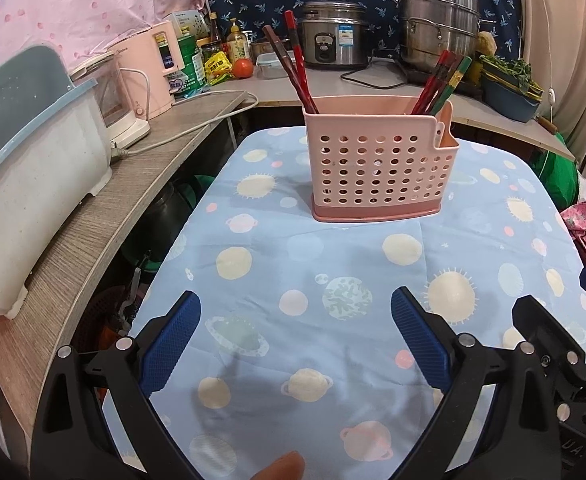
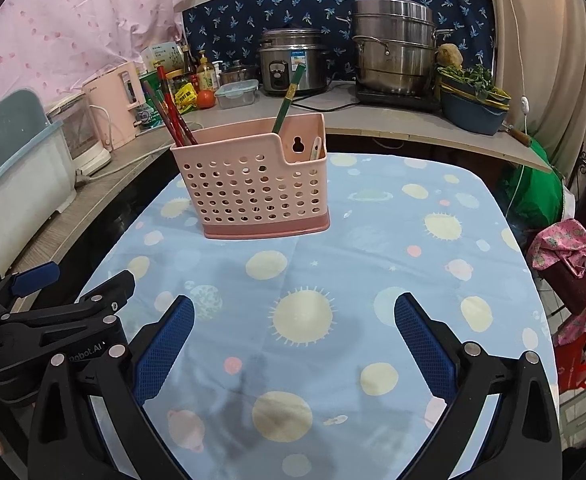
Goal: Organize utensils
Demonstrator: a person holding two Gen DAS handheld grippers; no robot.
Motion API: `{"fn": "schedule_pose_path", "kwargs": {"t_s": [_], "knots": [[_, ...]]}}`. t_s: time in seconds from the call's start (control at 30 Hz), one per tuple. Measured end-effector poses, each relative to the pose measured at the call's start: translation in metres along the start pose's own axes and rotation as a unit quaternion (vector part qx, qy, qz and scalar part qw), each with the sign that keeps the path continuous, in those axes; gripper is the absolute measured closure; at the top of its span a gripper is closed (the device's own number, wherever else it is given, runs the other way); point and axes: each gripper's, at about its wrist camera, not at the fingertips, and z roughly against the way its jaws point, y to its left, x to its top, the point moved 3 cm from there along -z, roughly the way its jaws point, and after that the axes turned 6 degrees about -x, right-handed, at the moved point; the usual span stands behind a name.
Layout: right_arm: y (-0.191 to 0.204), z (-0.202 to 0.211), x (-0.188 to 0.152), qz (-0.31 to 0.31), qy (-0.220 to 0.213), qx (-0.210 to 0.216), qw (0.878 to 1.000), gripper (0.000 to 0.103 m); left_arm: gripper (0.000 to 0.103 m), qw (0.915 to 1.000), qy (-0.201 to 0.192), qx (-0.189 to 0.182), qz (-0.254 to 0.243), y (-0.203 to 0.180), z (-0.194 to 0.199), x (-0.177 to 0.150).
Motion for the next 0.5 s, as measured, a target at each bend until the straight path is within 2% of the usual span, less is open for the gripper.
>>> {"fn": "schedule_pose_path", "kwargs": {"t_s": [0.5], "knots": [[-0.004,-0.013,0.001,-0.001,0.010,-0.007,1.000,0.006,0.011,1.0000,0.002,0.005,-0.003,0.001,-0.007,0.003]]}}
